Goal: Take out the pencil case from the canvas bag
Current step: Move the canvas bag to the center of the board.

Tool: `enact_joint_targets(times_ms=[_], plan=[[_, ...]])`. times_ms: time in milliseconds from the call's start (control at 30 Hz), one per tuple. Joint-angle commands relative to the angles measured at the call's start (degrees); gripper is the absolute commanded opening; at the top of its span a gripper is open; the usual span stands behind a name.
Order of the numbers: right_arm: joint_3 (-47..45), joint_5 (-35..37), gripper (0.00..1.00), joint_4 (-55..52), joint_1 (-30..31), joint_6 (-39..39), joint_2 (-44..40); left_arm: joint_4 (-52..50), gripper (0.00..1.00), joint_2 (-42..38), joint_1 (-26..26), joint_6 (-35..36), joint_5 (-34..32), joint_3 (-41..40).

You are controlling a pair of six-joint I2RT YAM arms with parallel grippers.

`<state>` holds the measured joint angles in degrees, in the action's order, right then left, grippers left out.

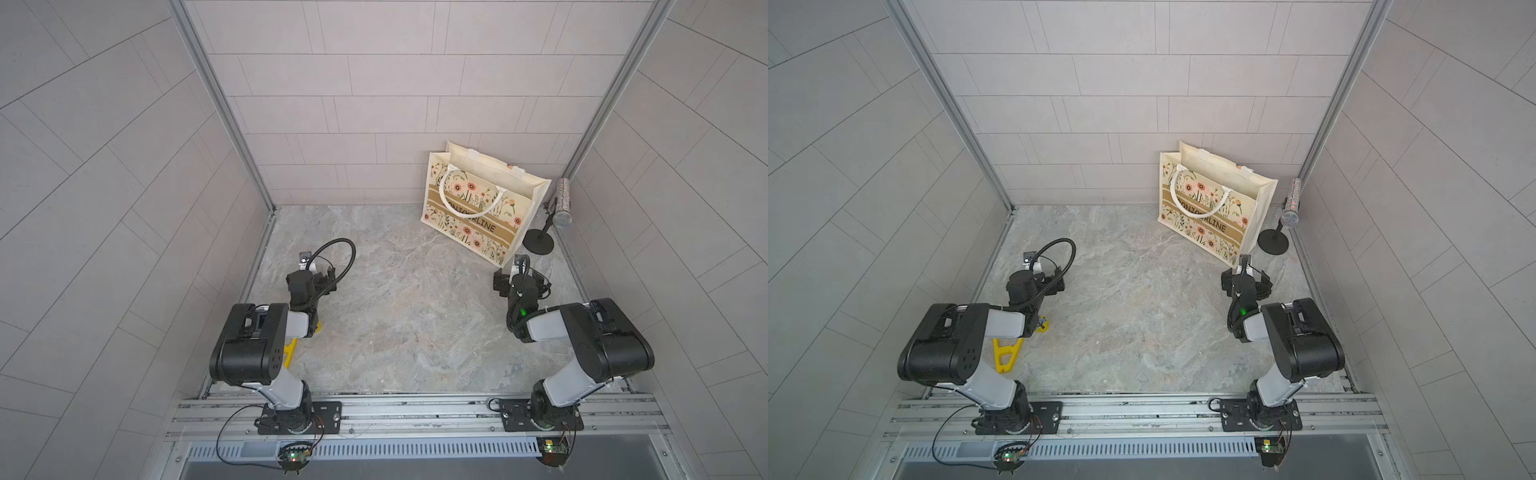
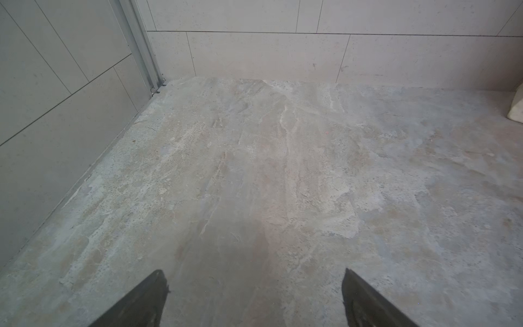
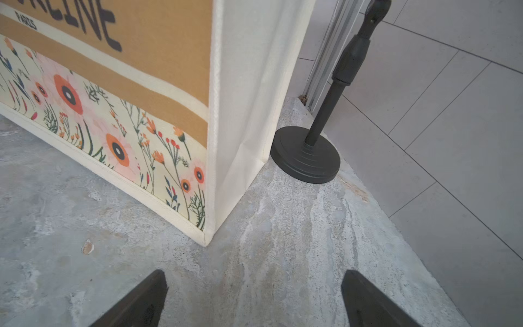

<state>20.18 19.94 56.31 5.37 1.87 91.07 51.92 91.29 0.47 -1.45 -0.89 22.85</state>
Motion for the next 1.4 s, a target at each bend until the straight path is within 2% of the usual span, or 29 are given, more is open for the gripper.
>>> enact_joint_targets(times_ms=[0, 200, 433, 900, 967, 1067, 1133, 1300, 1367], plan=[[0.29, 0.71, 1.00, 0.47, 0.16, 0.07, -0.56, 0.97, 1.00, -0.49, 0.50, 0.91, 2.73, -0.18], [0.16, 0.69, 1.00, 0.60, 0.17, 0.07, -0.54, 1.16, 1.00, -0.49, 0.89, 0.63, 3.60, -0.33], [0.29, 0.62, 1.00, 0.49, 0.10, -0.02, -0.54, 8.83, 1.00, 0.29, 4.78, -1.40, 12.45, -3.48], [0.14, 0.69, 1.00, 0.70, 0.14, 0.02, -0.62, 8.94, 1.00, 0.27, 4.89, -0.95, 13.21, -3.51], [-0.09, 0.70, 1.00, 1.08, 0.09, -0.01, -0.71, 11.79, 1.00, 0.12, 4.73, -0.69, 13.42, -5.02], [-1.21, 0.59, 1.00, 1.26, 0.32, -0.38, -3.32, 21.09, 1.00, 0.49, 3.17, -0.16, 10.05, -10.08], [-1.40, 0.18, 1.00, -1.22, 0.91, -1.67, -6.65, 23.05, 1.00, -0.47, 1.82, 0.89, 8.08, -11.80], [0.60, 1.24, 1.00, -12.29, 3.45, -3.34, -15.90, 16.24, 1.00, -9.46, -3.72, 5.06, 1.15, -13.14], [2.19, 0.53, 1.00, -17.35, 3.77, -0.69, -19.14, 10.26, 1.00, -15.50, -6.24, 5.49, -3.20, -13.27]])
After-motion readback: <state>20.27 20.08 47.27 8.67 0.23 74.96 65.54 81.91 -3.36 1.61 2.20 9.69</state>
